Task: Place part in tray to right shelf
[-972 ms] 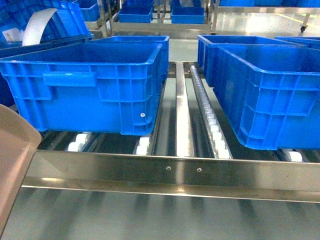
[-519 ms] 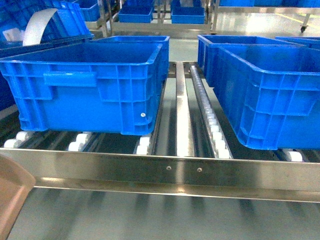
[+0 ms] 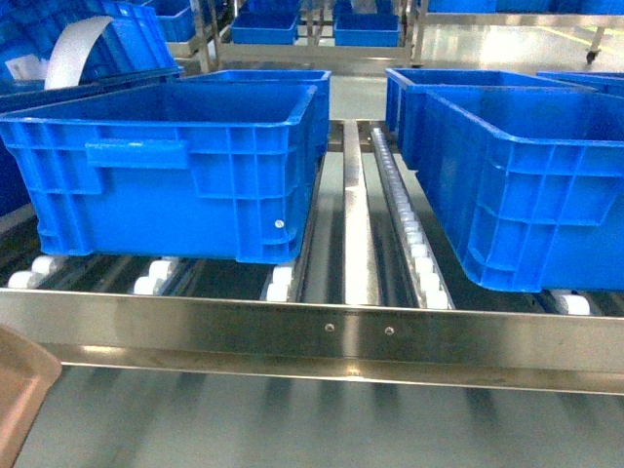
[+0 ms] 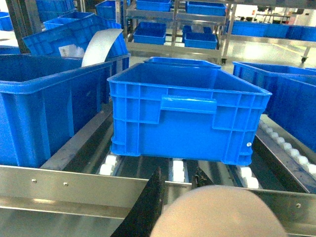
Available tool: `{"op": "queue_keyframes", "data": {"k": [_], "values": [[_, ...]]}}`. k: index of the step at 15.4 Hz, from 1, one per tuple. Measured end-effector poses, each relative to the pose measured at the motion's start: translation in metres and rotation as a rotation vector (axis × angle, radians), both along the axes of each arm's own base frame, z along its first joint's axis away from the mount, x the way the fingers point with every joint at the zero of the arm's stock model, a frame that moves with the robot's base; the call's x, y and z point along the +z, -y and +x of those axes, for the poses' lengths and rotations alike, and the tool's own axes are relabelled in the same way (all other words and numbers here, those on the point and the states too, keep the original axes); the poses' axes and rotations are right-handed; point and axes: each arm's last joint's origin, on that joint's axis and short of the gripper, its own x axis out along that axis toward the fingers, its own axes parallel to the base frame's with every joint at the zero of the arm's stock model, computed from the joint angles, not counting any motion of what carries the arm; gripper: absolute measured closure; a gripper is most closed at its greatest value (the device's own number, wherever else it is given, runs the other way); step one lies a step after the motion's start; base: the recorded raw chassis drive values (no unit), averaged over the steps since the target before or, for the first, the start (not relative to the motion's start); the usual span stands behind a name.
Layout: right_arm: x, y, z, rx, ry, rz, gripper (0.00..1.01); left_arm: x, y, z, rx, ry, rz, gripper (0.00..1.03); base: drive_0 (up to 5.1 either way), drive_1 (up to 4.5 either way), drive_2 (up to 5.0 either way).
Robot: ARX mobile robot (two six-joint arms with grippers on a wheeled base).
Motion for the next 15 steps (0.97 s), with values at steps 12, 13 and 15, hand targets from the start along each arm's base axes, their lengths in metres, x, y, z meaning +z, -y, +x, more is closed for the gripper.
{"op": "queue_keyframes", "data": {"k": [12, 13, 15], "values": [[0.0, 0.0, 0.0, 0.0, 0.0, 0.0, 0.99, -0.004, 0.0, -0.02, 0.0, -0.019, 0.003, 0.9, 0.0, 0.0, 0.0], [0.0, 0.0, 0.0, 0.0, 0.0, 0.0, 0.99, -0.003, 0.0, -0.02, 0.0, -0.008, 0.003, 0.9, 0.0, 0.0, 0.0], [0.0, 0.0, 0.0, 0.0, 0.0, 0.0, 0.99, -0.004, 0.0, -0.02, 0.0, -0.014, 0.002, 0.9, 0.0, 0.0, 0.0]]}}
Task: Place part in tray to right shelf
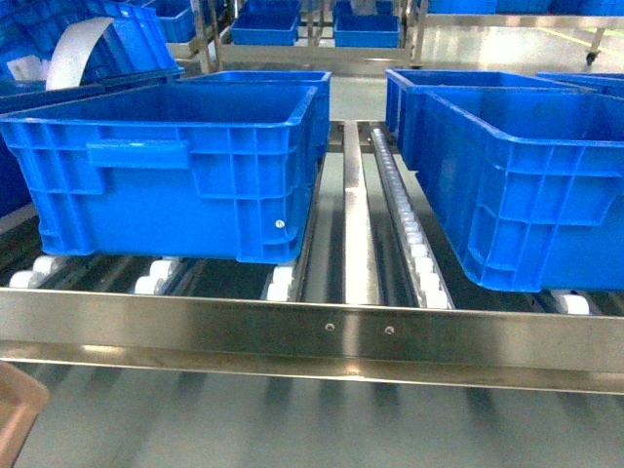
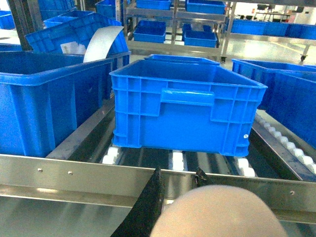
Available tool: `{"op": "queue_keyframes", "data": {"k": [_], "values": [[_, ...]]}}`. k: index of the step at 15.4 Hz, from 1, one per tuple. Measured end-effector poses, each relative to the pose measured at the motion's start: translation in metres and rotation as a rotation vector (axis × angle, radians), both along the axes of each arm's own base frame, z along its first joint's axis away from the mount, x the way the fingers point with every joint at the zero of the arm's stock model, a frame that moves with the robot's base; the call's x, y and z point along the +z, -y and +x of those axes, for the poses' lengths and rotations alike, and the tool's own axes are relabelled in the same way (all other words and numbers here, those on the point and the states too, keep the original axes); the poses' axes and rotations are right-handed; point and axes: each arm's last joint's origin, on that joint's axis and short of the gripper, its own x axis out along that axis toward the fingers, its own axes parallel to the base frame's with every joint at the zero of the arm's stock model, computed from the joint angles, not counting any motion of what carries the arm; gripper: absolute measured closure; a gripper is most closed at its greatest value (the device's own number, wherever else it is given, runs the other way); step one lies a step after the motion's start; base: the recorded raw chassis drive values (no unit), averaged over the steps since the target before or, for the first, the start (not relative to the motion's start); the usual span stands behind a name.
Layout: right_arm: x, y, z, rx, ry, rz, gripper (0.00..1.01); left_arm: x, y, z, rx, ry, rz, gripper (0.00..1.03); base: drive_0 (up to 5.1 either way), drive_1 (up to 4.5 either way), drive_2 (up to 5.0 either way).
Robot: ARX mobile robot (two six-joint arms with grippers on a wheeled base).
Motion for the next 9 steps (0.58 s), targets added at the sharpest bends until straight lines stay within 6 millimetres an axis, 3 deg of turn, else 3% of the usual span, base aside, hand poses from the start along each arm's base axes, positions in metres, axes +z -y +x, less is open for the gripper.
{"op": "queue_keyframes", "data": {"k": [2, 4, 8, 9], "values": [[0.0, 0.0, 0.0, 0.0, 0.0, 0.0, 0.96, 0.0, 0.0, 0.0, 0.0, 0.0, 0.0, 0.9, 0.0, 0.0, 0.0], [0.0, 0.0, 0.0, 0.0, 0.0, 0.0, 0.74, 0.0, 0.0, 0.0, 0.0, 0.0, 0.0, 0.9, 0.0, 0.0, 0.0], [0.0, 0.0, 0.0, 0.0, 0.0, 0.0, 0.41, 0.0, 0.0, 0.0, 0.0, 0.0, 0.0, 0.9, 0.0, 0.0, 0.0], [0.0, 0.0, 0.0, 0.0, 0.0, 0.0, 0.27, 0.0, 0.0, 0.0, 0.0, 0.0, 0.0, 0.9, 0.0, 0.0, 0.0]]}}
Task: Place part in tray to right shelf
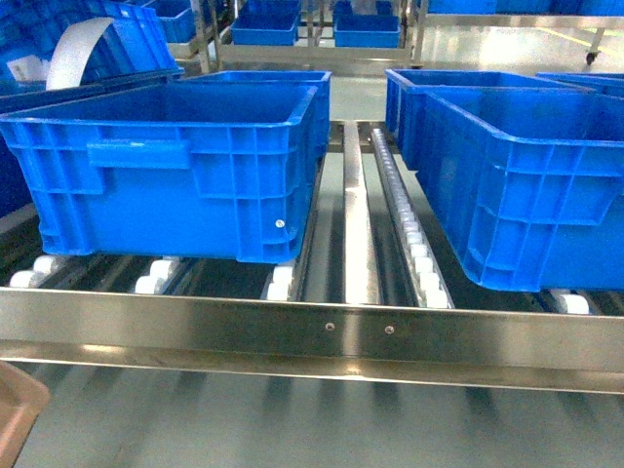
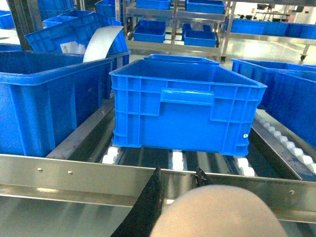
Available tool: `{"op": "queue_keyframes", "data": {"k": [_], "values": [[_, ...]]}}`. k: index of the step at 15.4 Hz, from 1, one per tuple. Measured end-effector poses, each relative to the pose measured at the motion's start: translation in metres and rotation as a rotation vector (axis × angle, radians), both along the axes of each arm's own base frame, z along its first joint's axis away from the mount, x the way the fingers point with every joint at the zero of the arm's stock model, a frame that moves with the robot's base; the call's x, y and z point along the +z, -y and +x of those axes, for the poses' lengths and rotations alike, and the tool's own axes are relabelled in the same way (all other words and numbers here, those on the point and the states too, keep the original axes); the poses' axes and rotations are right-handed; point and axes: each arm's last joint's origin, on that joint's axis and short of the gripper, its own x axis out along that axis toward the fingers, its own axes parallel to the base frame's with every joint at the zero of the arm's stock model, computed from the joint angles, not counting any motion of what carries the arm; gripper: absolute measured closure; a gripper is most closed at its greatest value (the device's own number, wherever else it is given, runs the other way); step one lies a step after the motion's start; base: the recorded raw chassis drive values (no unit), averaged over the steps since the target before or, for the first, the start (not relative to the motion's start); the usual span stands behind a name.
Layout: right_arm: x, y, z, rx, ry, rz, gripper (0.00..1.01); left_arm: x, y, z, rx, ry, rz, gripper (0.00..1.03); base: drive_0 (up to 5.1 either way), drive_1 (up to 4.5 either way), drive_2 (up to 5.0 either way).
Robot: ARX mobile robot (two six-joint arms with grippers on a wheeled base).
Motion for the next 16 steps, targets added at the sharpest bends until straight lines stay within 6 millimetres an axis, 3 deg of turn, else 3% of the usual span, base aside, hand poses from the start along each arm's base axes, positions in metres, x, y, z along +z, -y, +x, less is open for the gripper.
{"op": "queue_keyframes", "data": {"k": [2, 3, 16], "values": [[0.0, 0.0, 0.0, 0.0, 0.0, 0.0, 0.05, 0.0, 0.0, 0.0, 0.0, 0.0, 0.0, 0.9, 0.0, 0.0, 0.0], [0.0, 0.0, 0.0, 0.0, 0.0, 0.0, 0.03, 0.0, 0.0, 0.0, 0.0, 0.0, 0.0, 0.9, 0.0, 0.0, 0.0], [0.0, 0.0, 0.0, 0.0, 0.0, 0.0, 0.03, 0.0, 0.0, 0.0, 0.0, 0.0, 0.0, 0.9, 0.0, 0.0, 0.0]]}}
